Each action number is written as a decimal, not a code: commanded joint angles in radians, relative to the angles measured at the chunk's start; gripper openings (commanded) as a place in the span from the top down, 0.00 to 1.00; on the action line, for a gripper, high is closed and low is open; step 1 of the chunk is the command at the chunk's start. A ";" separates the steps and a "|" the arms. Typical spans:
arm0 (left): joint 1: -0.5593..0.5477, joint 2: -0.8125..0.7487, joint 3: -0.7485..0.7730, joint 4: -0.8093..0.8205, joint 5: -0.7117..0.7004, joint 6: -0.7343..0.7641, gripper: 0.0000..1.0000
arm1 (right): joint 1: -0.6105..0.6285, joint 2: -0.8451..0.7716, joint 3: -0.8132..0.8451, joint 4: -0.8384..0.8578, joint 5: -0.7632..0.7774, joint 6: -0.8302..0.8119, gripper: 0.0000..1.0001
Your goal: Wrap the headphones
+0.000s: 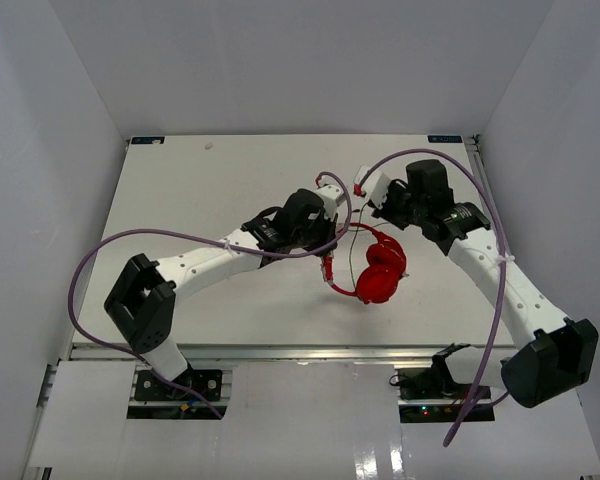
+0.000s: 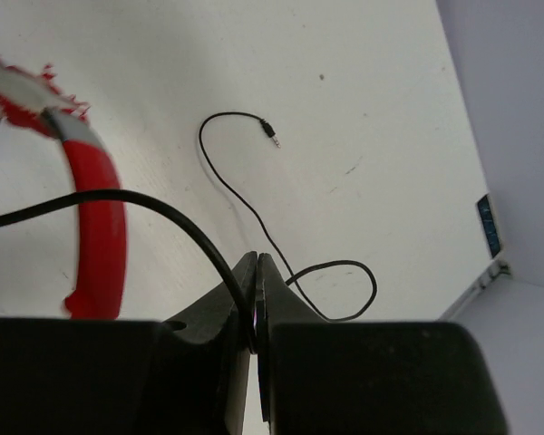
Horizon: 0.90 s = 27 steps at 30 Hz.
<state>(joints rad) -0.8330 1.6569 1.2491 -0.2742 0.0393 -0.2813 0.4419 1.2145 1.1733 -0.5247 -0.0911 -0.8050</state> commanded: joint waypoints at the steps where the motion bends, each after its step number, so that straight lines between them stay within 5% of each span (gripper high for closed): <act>1: -0.026 -0.143 -0.017 0.093 0.060 -0.043 1.00 | -0.119 0.061 0.042 0.049 -0.130 0.121 0.92; 8: -0.026 -0.265 -0.085 0.118 0.046 -0.074 1.00 | -0.331 0.053 -0.004 0.047 -0.379 0.181 0.92; 15: -0.026 -0.327 -0.026 0.099 0.060 -0.122 1.00 | -0.342 0.063 -0.073 0.016 -0.780 0.121 0.92; 22: -0.026 -0.304 0.171 -0.009 0.080 -0.174 1.00 | -0.321 0.243 0.003 -0.003 -1.112 0.159 0.91; 27: -0.026 -0.268 0.297 -0.053 0.058 -0.217 1.00 | -0.267 0.365 0.085 0.039 -1.178 0.237 0.73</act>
<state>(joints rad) -0.8558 1.4044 1.4247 -0.3465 0.0761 -0.4150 0.1367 1.5062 1.1703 -0.5271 -1.1158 -0.6363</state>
